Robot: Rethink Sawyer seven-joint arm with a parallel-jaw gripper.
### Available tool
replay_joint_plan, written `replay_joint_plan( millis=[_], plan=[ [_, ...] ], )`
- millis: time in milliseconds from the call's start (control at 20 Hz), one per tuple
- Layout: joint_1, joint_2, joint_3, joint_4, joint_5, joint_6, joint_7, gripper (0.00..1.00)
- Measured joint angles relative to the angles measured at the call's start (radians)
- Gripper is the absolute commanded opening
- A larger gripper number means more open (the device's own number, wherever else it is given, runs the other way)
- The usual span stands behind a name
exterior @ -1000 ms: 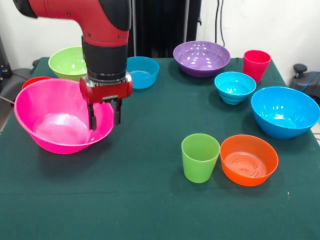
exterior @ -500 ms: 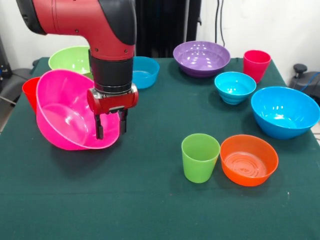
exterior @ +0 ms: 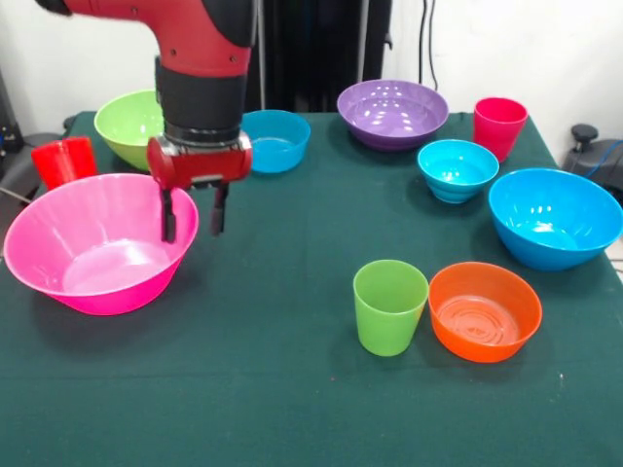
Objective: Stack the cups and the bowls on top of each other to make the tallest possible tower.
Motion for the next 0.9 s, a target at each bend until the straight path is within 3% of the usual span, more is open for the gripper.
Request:
replay_joint_plan(
  millis=[300,900],
  plan=[
    [0.0,-0.043,-0.023,0.005,0.0,0.0,0.0,1.0],
    [-0.006,-0.044,-0.024,0.005,0.011,0.0,0.0,1.0]
  ],
)
